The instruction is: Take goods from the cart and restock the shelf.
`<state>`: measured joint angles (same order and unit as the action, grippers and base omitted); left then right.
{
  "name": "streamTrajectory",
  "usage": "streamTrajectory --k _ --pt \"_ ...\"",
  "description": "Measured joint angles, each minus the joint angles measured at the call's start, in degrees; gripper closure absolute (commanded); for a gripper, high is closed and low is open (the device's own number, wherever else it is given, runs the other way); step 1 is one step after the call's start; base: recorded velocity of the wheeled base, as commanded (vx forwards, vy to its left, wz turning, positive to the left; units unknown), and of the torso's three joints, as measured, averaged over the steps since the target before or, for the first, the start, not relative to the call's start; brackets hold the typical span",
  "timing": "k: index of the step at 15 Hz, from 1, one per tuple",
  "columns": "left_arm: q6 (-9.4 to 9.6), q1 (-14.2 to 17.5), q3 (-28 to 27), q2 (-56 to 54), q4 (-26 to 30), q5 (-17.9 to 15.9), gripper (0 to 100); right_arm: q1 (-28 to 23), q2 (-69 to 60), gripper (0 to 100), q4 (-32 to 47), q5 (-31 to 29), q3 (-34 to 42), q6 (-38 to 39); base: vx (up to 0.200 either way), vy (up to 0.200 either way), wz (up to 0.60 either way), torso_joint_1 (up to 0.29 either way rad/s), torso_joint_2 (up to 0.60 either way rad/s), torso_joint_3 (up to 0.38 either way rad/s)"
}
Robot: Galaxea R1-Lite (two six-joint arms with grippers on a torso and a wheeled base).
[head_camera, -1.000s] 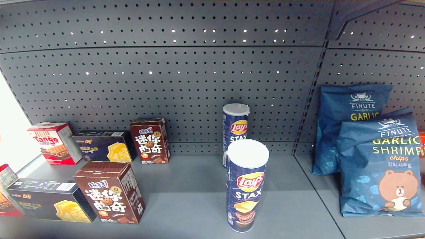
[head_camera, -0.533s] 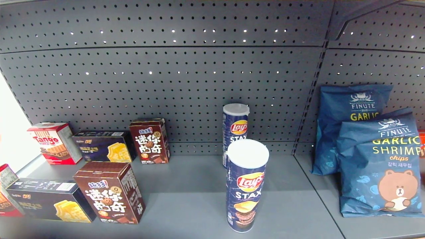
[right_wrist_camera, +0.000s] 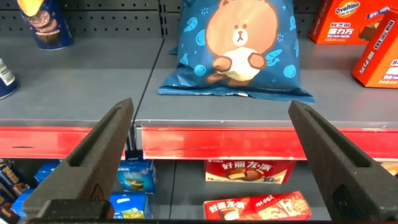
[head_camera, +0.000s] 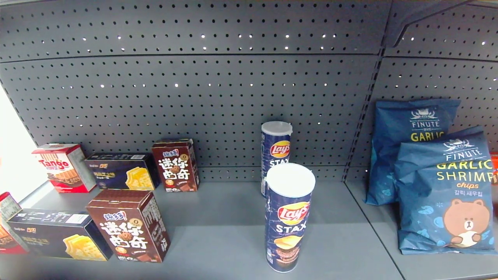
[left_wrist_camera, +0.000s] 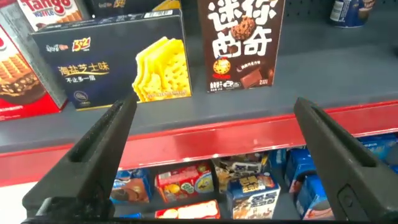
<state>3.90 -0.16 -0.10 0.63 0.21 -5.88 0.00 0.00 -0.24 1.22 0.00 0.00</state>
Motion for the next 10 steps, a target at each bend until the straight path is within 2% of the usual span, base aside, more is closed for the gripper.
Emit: streamTrajectory --k 2,4,6,8,10 --pt "0.12 0.11 0.00 -0.43 -0.02 -0.09 0 0.00 0.00 0 0.00 -0.02 0.00 0.00 0.000 0.000 0.00 0.000 0.00 0.000" --pt "-1.34 0.32 0.00 -0.56 -0.02 0.05 0 0.00 0.00 0 0.00 0.00 0.00 0.00 0.000 0.000 0.00 0.000 0.00 0.000" --pt "-1.48 0.37 0.00 -0.61 -0.10 0.16 0 0.00 0.00 0 0.00 -0.02 0.00 0.00 0.000 0.000 0.00 0.000 0.00 0.000" --pt "-2.84 0.32 0.00 -0.61 -0.11 1.08 0 0.00 0.00 0 0.02 0.00 0.00 0.02 0.000 0.000 0.00 0.000 0.00 0.000" --pt "-2.73 0.29 0.00 -0.61 -0.11 1.06 0 0.00 0.00 0 0.00 0.00 0.00 0.00 0.000 0.000 0.00 0.000 0.00 0.000"
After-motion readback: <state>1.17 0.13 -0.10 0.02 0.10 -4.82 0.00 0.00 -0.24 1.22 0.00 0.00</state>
